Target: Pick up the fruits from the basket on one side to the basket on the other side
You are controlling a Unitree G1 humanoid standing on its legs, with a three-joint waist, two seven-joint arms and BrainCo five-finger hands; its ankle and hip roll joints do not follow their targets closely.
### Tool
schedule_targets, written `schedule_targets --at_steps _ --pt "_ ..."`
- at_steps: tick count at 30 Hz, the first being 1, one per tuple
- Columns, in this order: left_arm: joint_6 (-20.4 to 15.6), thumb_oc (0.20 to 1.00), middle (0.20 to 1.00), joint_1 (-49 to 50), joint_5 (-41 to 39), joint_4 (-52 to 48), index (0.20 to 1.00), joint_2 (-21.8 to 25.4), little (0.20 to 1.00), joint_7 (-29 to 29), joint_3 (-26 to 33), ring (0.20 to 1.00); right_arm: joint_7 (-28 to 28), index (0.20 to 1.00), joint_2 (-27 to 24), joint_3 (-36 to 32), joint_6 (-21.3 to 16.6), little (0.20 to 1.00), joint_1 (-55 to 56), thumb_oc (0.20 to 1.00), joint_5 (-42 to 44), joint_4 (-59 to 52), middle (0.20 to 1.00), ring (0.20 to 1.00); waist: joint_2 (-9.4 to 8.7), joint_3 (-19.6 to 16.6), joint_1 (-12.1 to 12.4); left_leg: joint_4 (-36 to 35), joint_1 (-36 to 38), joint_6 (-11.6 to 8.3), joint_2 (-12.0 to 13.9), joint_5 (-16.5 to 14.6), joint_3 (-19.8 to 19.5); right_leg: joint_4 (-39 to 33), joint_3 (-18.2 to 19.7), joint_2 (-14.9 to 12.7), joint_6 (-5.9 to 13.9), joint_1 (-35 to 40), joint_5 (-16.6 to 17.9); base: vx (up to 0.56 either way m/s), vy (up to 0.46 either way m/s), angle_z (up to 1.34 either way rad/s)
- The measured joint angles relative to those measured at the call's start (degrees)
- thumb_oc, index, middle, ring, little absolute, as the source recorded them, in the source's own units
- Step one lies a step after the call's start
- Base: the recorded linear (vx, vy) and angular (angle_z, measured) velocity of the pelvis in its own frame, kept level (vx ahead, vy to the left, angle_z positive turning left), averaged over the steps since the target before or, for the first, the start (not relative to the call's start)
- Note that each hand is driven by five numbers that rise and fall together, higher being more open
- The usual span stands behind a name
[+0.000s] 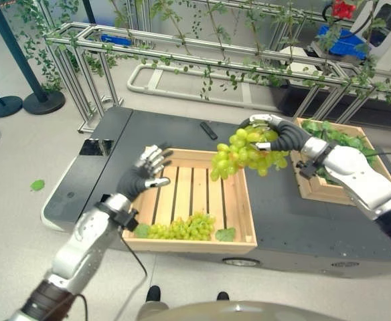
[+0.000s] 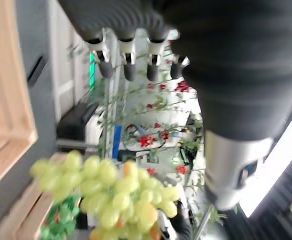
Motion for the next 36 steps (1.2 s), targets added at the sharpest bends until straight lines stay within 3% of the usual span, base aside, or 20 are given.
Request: schedule_targets --at_steps 5,8,12,18,36 --pt "-1.3 1.0 1.0 -0.5 6.2 -1.9 1.0 3.7 1.0 0.4 1.2 1.0 1.4 0.2 0.0 0.3 0.4 0.2 -0.6 0.2 -3.0 -0.1 0.2 0.2 -0.04 0.0 0.3 -0.2 0.0 0.0 -0.1 0.0 -0.1 -0.2 0.0 -0.1 -0.23 0.1 0.2 0.0 0.0 0.0" --pt "-1.6 1.0 1.0 -2.8 14.0 -2.7 1.0 10.0 1.0 1.5 1.1 1.0 2.1 0.2 0.1 3.6 1.6 0.2 -3.9 0.2 -4.2 -0.1 0.2 0.2 -0.06 0.0 0.0 -0.2 0.0 -0.02 0.0 0.0 0.0 -0.6 0.0 0.1 -0.09 0.2 0.2 0.0 0.0 0.0" --pt "-3.6 1.0 1.0 -7.2 20.0 -3.3 1.0 13.1 1.0 2.7 1.2 1.0 2.9 0.2 0.3 5.1 2.0 0.2 -5.7 0.2 -4.2 -0.1 0.2 0.2 -0.04 0.0 0.1 -0.2 0.0 -0.02 -0.1 0.0 0.0 -0.9 0.0 0.0 0.0 0.3 0.3 0.0 0.0 0.0" --pt "-4.3 1.0 1.0 -8.7 23.7 -3.7 1.0 14.1 1.0 3.3 -0.1 1.0 3.0 0.2 1.1 7.5 3.3 0.2 -7.7 0.2 -4.1 0.0 0.2 0.2 -0.02 0.1 0.0 -0.3 -0.1 -0.07 0.0 0.0 0.1 -0.9 0.1 0.1 -0.04 0.1 0.4 0.0 0.0 0.0" --pt "-4.3 1.0 1.0 -9.4 23.7 -5.8 1.0 14.0 1.0 3.2 -3.9 1.0 2.1 0.2 1.5 11.1 3.9 0.2 -15.4 0.2 -4.0 0.1 0.2 0.2 -0.52 2.5 0.0 -0.9 -0.1 -0.15 0.1 -0.1 1.3 -0.8 1.3 0.2 -0.27 -0.9 0.5 0.0 0.0 -0.02"
